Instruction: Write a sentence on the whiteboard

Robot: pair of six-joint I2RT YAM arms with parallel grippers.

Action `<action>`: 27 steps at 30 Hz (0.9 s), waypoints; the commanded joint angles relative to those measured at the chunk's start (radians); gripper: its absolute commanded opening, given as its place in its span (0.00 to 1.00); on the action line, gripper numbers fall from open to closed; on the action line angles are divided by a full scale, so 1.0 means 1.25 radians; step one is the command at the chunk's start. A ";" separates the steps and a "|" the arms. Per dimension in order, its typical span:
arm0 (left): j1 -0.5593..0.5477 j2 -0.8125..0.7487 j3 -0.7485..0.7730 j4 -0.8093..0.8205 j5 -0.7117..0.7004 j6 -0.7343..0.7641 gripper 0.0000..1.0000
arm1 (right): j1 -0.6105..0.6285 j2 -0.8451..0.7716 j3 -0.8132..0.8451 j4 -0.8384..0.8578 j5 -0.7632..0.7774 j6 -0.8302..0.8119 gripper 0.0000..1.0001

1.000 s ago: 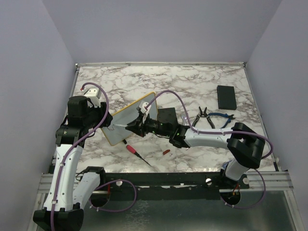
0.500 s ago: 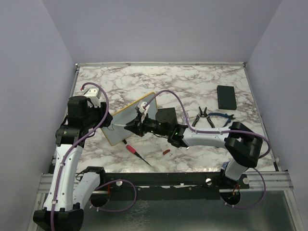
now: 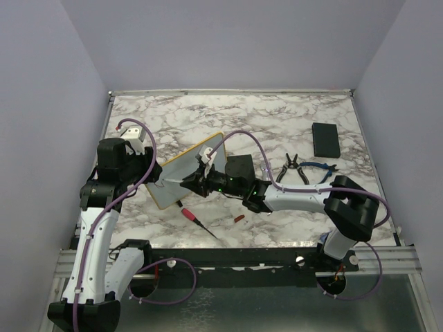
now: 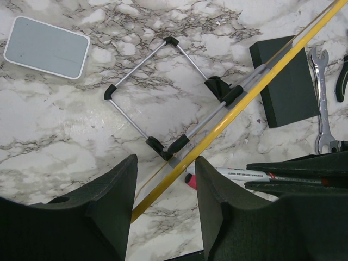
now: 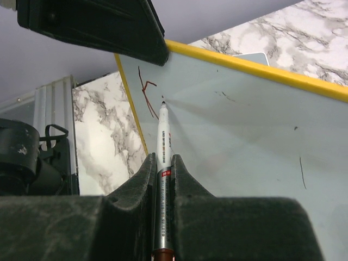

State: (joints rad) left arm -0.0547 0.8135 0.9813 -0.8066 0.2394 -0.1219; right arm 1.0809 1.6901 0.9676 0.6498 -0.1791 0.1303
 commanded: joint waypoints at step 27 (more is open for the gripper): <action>-0.005 -0.011 0.004 -0.018 0.007 -0.001 0.47 | 0.011 0.012 -0.002 0.011 0.047 -0.040 0.01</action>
State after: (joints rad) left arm -0.0547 0.8131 0.9813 -0.8070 0.2394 -0.1223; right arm 1.0874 1.6814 0.9325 0.6495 -0.1448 0.0959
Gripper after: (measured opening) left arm 0.476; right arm 0.100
